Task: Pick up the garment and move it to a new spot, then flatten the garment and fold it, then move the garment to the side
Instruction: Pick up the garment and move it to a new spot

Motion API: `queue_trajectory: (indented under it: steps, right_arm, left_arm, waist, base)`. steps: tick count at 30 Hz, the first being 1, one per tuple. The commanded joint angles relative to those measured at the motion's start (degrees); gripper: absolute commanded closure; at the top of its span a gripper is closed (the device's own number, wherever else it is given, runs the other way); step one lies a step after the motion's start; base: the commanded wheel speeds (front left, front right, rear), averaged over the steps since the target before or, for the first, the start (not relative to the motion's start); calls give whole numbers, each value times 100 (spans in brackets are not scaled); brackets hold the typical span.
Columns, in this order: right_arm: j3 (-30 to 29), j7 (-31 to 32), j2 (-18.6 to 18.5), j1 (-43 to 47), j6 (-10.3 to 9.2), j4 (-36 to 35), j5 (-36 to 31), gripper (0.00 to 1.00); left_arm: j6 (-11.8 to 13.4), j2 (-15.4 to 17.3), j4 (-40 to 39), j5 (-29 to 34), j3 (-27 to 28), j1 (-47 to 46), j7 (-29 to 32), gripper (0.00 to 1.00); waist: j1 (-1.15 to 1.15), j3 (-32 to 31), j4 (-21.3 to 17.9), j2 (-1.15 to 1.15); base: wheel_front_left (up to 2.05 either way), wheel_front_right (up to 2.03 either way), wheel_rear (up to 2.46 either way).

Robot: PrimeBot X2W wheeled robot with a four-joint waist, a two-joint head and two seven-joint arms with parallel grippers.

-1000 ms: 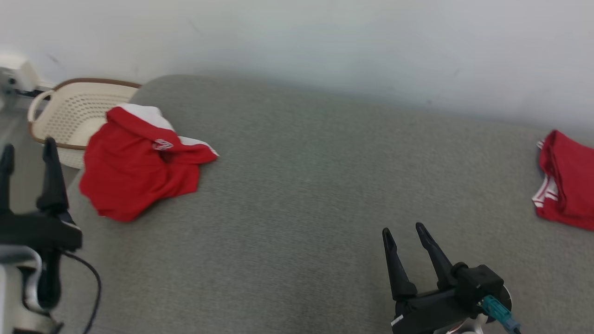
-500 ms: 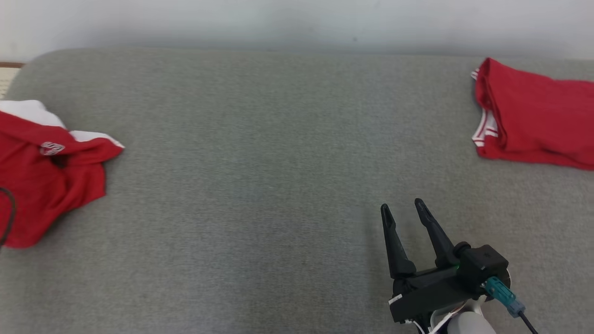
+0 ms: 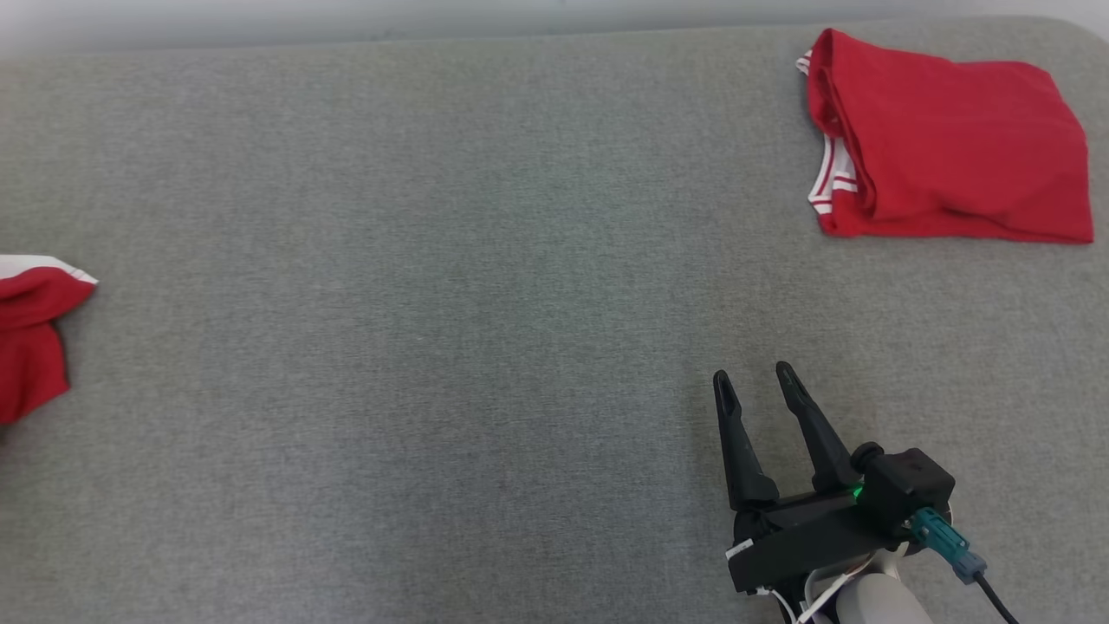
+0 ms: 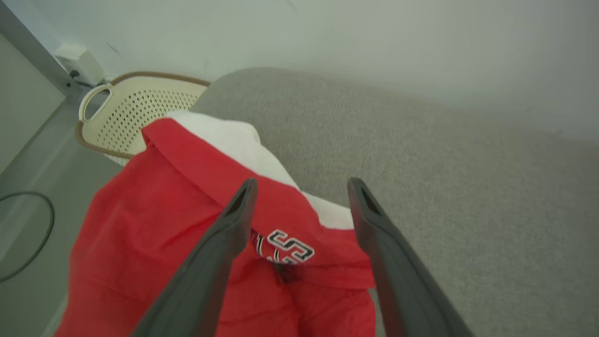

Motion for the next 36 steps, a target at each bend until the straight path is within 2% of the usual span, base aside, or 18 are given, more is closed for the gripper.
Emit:
queue_trajectory:
  steps: [1, 6, 18, 19, 20, 25, 32, 36]
  right_arm:
    - [18, -9, 0, -64, 1, 23, 23, 0]
    - [13, -9, 0, -97, 1, 51, 60, 0]
    - [-12, -9, 0, -149, 1, 78, 10, 0]
    - [-16, -9, 0, -154, 1, 79, -1, 0]
    - [-27, -9, 0, -157, 1, 86, -12, 0]
    - [-45, -9, 0, -167, 1, 99, -41, 0]
    - [-65, -9, 0, -84, 1, 129, -61, 0]
    - [-52, -9, 0, -7, 1, 165, -38, 0]
  left_arm:
    - [-45, 89, 107, 56, -45, 19, 124, 0]
    - [-17, 215, 610, 28, -150, 3, 616, 0]
    - [109, 205, 1221, -218, -27, 155, 947, 0]
    - [99, 197, 1240, -232, -31, 162, 928, 55]
    - [111, 179, 1275, -268, -12, 176, 927, 100]
    - [107, 120, 1286, -249, -69, 229, 837, 100]
    - [14, 187, 707, -12, -232, 178, -480, 100]
    - [-63, 154, 374, 102, -399, 11, -845, 100]
  waist:
    - [-1, 59, -77, -1]
    - [-1, 85, -158, -1]
    - [-1, 221, -285, -1]
    - [-1, 227, -285, -1]
    - [-1, 232, -284, -1]
    - [-1, 240, -256, -1]
    - [-1, 38, -98, -1]
    - [-1, -174, 22, -1]
  base:
    - [0, 0, 0]
    - [0, 0, 0]
    - [0, 0, 0]
    - [0, 0, 0]
    - [0, 0, 0]
    - [0, 0, 0]
    - [0, 0, 0]
    - [0, 0, 0]
